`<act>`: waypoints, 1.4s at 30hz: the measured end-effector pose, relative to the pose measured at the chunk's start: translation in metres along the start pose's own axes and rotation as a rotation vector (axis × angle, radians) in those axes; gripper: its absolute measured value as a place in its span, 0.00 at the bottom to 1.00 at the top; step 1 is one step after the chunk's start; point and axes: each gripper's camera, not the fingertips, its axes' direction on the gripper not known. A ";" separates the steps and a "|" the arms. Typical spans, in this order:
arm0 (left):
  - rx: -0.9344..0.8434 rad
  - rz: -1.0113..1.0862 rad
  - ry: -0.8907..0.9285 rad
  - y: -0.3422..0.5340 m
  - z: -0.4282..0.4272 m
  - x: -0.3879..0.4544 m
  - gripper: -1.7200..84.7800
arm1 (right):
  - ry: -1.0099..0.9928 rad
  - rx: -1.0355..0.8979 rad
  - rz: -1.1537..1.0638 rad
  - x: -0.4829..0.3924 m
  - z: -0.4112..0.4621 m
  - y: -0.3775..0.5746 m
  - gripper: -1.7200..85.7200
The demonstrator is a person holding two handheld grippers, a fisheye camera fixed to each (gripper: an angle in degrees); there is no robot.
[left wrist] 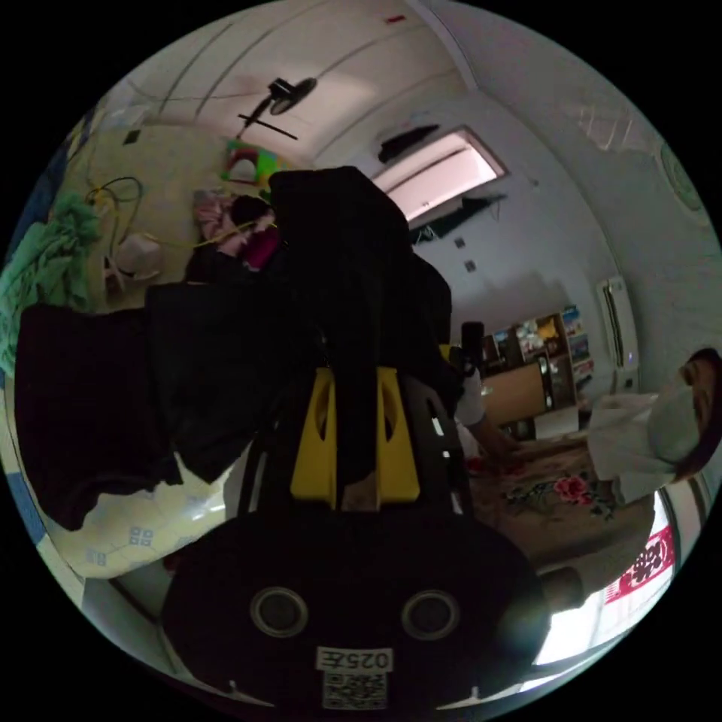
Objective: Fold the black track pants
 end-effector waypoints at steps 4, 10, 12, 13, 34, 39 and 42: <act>0.045 -0.142 0.051 0.036 -0.006 -0.083 0.06 | 0.074 -0.090 0.045 0.022 0.094 -0.048 0.11; -0.211 -0.336 -0.062 0.073 0.097 -0.177 0.07 | 0.394 -0.215 0.182 0.096 0.190 -0.048 0.12; -0.245 -0.287 -0.044 0.078 0.101 -0.175 0.07 | 0.378 -0.179 0.130 0.100 0.197 -0.045 0.12; -0.252 -0.253 -0.028 0.084 0.100 -0.172 0.07 | 0.355 -0.171 0.122 0.101 0.200 -0.047 0.12; -0.072 -0.285 0.015 0.154 0.109 -0.217 0.10 | 0.598 -0.163 -0.101 0.085 0.272 -0.146 0.12; -0.022 -0.246 0.071 0.186 0.093 -0.216 0.10 | 0.338 -0.215 0.046 0.100 0.245 -0.162 0.13; 0.092 -0.296 0.168 0.221 0.086 -0.230 0.10 | 0.156 -0.193 0.148 0.111 0.214 -0.159 0.13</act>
